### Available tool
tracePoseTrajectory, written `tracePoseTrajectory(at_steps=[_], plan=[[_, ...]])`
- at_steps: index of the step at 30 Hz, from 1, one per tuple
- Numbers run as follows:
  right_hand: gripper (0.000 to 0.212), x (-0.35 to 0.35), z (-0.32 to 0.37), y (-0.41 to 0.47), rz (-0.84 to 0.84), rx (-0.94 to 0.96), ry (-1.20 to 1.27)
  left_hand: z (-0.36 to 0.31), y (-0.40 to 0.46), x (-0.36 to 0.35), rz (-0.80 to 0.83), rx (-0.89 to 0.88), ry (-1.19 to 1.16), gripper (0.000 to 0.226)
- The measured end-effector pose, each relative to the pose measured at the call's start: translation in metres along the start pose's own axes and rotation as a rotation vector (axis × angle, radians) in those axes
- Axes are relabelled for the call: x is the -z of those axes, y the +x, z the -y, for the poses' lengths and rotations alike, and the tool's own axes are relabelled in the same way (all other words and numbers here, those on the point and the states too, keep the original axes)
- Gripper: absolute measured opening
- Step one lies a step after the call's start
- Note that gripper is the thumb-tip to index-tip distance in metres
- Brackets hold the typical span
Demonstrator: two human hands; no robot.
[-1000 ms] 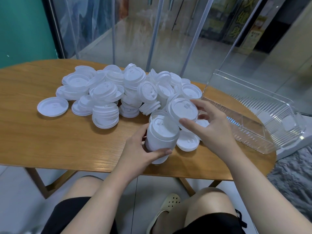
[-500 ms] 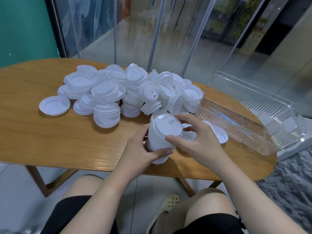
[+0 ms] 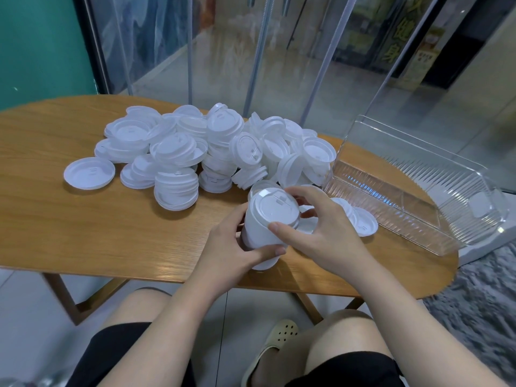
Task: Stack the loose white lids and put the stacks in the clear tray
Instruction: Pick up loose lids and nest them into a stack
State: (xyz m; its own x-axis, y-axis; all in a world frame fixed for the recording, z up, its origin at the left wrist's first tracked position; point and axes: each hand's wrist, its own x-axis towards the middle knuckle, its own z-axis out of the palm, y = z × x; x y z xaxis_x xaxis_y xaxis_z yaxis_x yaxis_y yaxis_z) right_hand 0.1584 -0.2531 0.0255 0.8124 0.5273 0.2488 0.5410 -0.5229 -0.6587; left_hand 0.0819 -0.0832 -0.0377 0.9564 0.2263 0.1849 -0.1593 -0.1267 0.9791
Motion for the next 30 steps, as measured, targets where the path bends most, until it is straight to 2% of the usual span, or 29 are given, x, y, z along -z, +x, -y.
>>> tracePoseTrajectory(at_steps=[6,10,13,15,16,18,20,24,30], plan=[[0.068,0.002,0.0,0.0,0.013,0.005,0.003,-0.003,-0.003,0.0,-0.003,-0.023,0.033,0.085],[0.071,0.014,0.0,0.004,0.06,-0.029,0.022,-0.003,-0.003,0.002,0.004,-0.036,0.052,0.078],[0.051,0.028,-0.008,0.016,0.019,-0.051,0.094,-0.002,-0.003,0.003,0.005,-0.028,0.06,0.077],[0.03,0.036,-0.025,0.027,-0.05,-0.095,0.048,-0.002,-0.003,0.003,0.003,-0.026,0.071,0.076],[0.029,0.039,-0.036,0.033,-0.071,-0.132,-0.017,-0.002,-0.003,0.004,0.002,-0.027,0.075,0.076],[0.045,0.041,-0.057,0.041,-0.046,-0.192,-0.185,-0.003,-0.002,0.003,0.001,-0.029,0.086,0.075],[0.057,0.041,-0.067,0.047,0.014,-0.235,-0.254,-0.003,-0.002,0.002,0.001,-0.029,0.088,0.075],[0.055,0.034,-0.078,0.054,0.085,-0.231,-0.291,-0.002,-0.001,0.003,0.003,-0.031,0.094,0.076],[0.051,0.028,-0.088,0.057,0.067,-0.222,-0.298,-0.001,-0.002,0.005,0.003,-0.021,0.109,0.073]])
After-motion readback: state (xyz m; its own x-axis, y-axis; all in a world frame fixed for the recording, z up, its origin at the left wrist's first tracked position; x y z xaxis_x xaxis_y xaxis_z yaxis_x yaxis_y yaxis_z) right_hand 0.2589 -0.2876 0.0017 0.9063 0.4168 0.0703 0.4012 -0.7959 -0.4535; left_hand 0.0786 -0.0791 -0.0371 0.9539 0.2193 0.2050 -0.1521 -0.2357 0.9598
